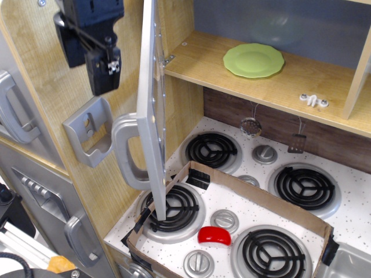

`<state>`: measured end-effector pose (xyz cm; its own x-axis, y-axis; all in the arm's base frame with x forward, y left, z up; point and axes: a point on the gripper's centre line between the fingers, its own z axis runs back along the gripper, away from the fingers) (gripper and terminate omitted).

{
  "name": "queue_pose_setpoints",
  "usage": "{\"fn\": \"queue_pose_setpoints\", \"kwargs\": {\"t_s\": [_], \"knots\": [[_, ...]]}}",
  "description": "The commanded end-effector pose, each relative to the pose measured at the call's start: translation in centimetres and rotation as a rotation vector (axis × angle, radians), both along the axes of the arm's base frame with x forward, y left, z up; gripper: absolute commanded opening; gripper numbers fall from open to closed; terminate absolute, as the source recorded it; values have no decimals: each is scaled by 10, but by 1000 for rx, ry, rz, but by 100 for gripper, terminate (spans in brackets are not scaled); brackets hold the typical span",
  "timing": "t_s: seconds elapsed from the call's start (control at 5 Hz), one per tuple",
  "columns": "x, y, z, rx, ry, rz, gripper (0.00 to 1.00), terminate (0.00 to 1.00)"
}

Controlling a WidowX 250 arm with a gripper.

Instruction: Close microwave

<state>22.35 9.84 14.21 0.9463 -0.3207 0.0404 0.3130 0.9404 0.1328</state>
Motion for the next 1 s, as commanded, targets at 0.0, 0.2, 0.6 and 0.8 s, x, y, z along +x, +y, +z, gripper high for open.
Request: {"fn": "queue_pose_setpoints", "kwargs": {"t_s": [0.0,0.2,0.6,0.8], "knots": [[14,-14,-27,-154,-212,34,100,0],[32,-28,-36,-248,-296,8,100,0],[64,-56,-57,-308,-351,-29,100,0],[84,-71,-57,-318,-367,-52,100,0]]}}
